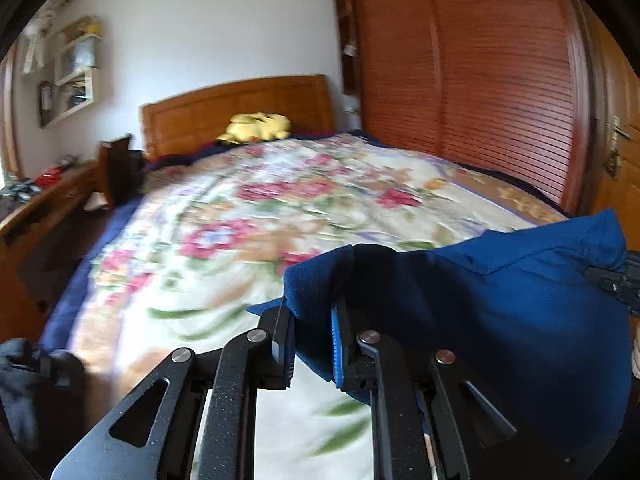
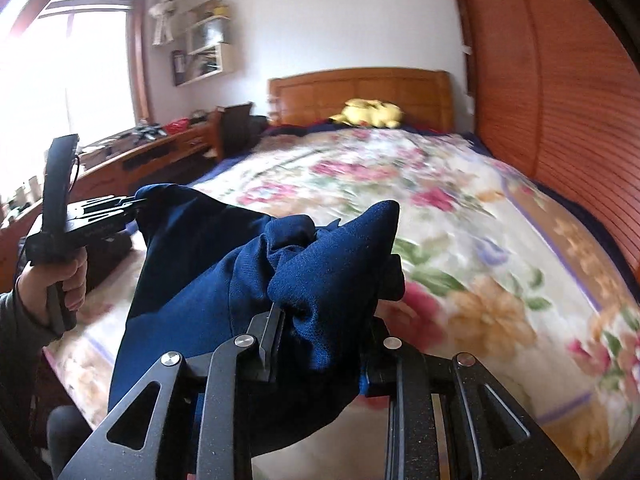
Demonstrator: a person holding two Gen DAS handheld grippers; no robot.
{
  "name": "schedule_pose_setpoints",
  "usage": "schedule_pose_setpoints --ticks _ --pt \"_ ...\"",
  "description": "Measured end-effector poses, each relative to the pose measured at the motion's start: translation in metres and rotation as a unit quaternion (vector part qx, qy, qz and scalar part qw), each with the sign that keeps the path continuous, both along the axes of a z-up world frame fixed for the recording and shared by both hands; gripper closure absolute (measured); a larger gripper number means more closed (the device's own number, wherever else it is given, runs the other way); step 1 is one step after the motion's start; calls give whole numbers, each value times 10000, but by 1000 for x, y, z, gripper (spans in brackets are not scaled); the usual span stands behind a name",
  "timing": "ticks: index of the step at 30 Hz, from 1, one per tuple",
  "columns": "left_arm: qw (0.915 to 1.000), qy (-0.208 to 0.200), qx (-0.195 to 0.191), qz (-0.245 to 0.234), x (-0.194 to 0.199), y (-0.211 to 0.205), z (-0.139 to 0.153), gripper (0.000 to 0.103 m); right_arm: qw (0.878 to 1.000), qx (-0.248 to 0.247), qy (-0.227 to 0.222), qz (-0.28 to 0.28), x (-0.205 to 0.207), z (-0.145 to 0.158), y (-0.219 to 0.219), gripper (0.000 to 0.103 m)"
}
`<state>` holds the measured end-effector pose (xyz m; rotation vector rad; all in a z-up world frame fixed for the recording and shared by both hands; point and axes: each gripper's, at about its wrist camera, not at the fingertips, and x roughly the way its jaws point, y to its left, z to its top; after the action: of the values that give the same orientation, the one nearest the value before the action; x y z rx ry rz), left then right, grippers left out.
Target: Fold large clothes
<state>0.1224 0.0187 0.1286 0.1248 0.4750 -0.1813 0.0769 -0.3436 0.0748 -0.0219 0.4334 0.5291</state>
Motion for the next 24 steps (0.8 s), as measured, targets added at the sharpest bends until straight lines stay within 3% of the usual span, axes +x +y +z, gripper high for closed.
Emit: schedule_pose_setpoints --ticks 6,12,19,24 --pt "9962 -396 241 738 -33 92 34 89 9965 21 -347 762 1 25 93 76" --pt "9853 -675 323 1533 -71 185 60 89 9876 -9 -655 1425 16 54 182 77" --pt "9592 -1066 366 2593 -133 292 92 89 9691 40 -1006 2250 25 78 298 77" --pt "9336 -1128 380 3380 -177 358 85 89 9519 159 -1060 2870 54 65 381 77"
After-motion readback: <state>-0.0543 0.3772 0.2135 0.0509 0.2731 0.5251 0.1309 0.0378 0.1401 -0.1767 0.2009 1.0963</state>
